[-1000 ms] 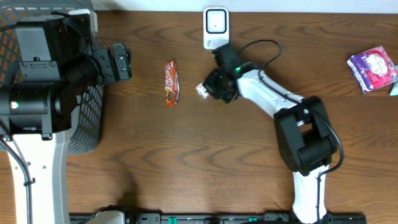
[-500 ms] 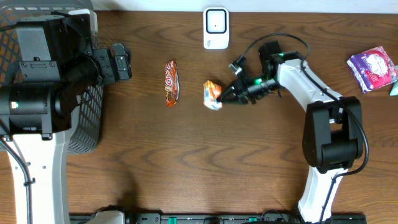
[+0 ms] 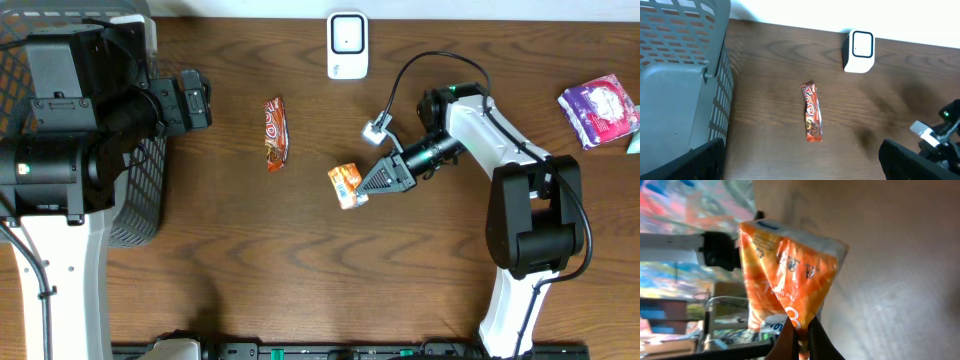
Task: Scan the item barcode
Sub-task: 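Hold the orange packet up in front of the scanner face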
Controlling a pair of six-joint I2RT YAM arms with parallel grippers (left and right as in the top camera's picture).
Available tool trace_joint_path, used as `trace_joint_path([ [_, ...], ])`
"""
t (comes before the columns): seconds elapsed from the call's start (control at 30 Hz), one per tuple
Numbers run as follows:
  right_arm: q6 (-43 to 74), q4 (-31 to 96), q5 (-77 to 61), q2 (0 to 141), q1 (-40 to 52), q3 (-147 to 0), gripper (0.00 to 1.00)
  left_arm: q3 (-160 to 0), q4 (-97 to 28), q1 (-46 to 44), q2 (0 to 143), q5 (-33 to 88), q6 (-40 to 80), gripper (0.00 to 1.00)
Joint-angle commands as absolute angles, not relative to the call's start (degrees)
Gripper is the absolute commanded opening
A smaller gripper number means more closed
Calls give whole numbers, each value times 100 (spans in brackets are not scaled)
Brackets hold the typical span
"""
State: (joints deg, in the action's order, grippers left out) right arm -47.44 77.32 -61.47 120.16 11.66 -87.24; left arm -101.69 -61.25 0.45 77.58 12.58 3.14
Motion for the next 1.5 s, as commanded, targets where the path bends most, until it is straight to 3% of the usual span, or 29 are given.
trace_joint_path([
  [0.0,-3181,7244,-5634,11872,1166,-8853,1,-10186,-6128,69,7747,1284,303,98],
  [0.2,-462,6510,-2565,11858,1398,-9821,1,-10186,-6128,69,7747,1284,303,98],
  [0.3,628,6451,318,11858,1730,-10742,1,-10186,-6128,69,7747,1284,303,98],
  [0.4,891,5896,2722,11858,2110,-11253,1,-10186,-6128,69,7747,1284,303,98],
  [0.5,215,4742,4178,11863,2432,-11312,1,-10186,-6128,69,7747,1284,303,98],
  [0.67,-1520,2574,4405,12202,2714,-11301,1,-10186,-6128,69,7747,1284,303,98],
  [0.9,-2502,974,4460,12929,2899,-11303,1,-10186,-6128,69,7747,1284,303,98],
  [1.07,-2681,604,4458,13456,2974,-11303,1,-10186,-6128,69,7747,1284,303,98],
  [1.33,-1706,624,5085,13546,2976,-11458,1,-10186,-6128,69,7747,1284,303,98],
  [1.47,-1170,1594,5365,13430,2709,-11990,1,-10186,-6128,69,7747,1284,303,98],
])
